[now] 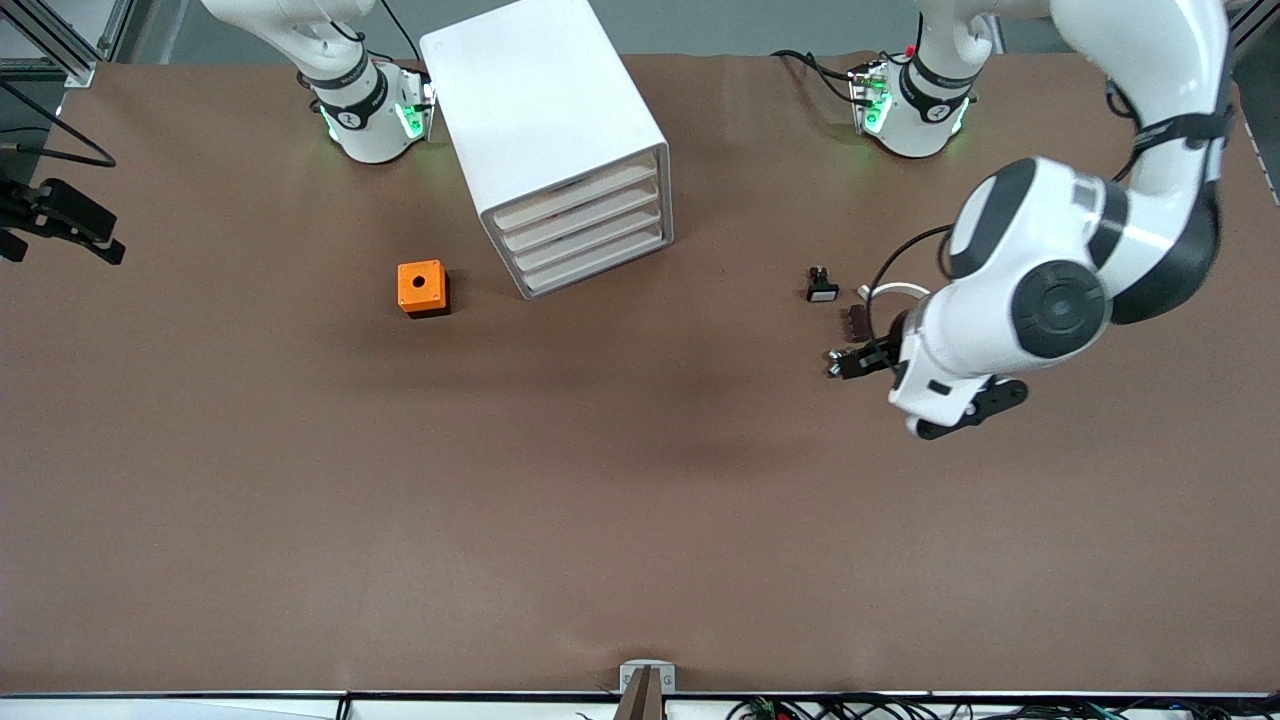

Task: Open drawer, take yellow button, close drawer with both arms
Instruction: 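Reach the left gripper to the white cabinet's drawer handle and grasp it, then pull the drawer open with the left gripper, then grasp the yellow button with the right gripper while the left gripper withdraws, then lift the button out with the right gripper while the left gripper returns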

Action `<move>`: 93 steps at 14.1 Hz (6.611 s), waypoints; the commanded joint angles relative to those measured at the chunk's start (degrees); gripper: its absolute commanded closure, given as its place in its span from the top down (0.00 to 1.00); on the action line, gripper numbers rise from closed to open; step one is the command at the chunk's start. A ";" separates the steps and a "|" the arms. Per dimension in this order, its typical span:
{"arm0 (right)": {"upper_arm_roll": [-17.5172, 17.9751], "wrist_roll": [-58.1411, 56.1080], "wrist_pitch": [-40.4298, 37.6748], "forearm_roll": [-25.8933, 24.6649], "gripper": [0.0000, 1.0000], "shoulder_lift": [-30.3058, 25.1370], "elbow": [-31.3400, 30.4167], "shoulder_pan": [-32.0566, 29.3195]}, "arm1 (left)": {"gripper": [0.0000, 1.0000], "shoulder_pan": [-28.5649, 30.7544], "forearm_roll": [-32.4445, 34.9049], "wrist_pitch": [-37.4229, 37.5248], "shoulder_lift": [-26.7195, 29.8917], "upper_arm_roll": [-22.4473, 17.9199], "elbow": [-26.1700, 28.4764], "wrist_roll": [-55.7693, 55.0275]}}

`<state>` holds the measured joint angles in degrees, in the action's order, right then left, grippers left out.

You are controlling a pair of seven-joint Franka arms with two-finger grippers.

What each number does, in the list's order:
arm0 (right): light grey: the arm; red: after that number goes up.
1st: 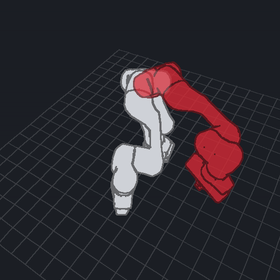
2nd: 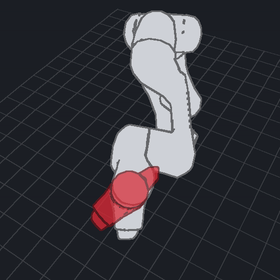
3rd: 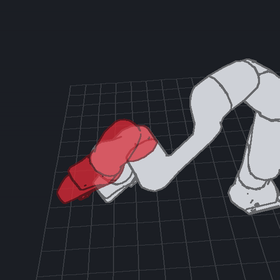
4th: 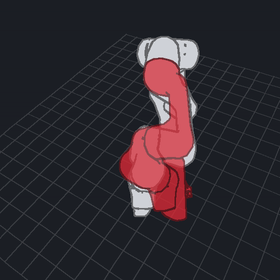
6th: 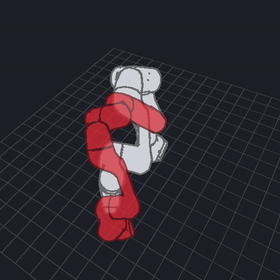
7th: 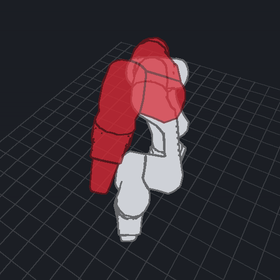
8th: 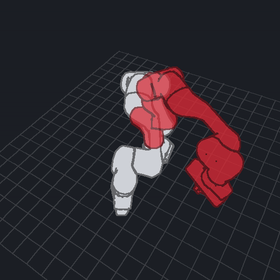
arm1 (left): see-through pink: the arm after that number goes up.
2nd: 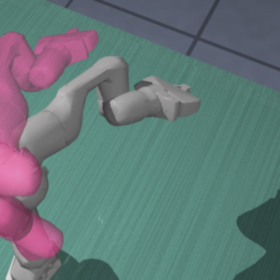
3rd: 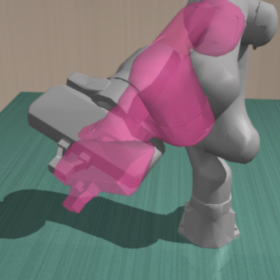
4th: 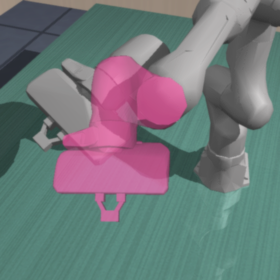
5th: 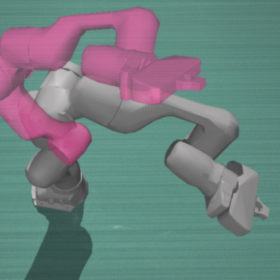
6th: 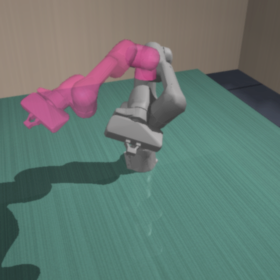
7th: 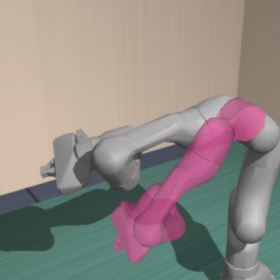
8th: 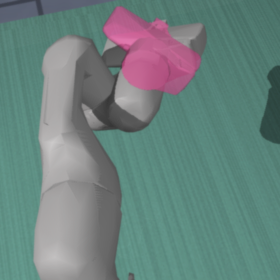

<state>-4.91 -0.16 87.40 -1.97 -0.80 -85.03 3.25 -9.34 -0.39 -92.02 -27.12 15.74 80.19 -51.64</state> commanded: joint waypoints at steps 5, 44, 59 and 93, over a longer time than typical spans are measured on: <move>0.16 0.33 0.40 -0.76 1.00 0.63 1.63 -0.26 | 1.00 -13.76 -8.13 -7.99 -9.17 -0.01 -2.32 -41.38; 0.42 1.12 0.84 -0.23 1.00 1.59 1.63 1.32 | 0.00 -19.50 -52.18 3.96 -20.52 -0.63 -1.79 -88.20; 0.51 33.59 2.95 -0.14 1.00 10.73 1.10 23.62 | 0.00 -16.33 -51.73 3.60 -19.90 -9.06 -5.83 -82.58; 0.60 106.33 14.55 5.48 0.76 23.39 -4.09 48.34 | 1.00 -9.11 -19.15 4.48 -7.51 -10.48 -12.78 -39.25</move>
<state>-4.44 106.46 102.06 3.28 22.78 -88.56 51.60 -17.03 -23.66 -87.70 -36.24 4.92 66.17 -93.35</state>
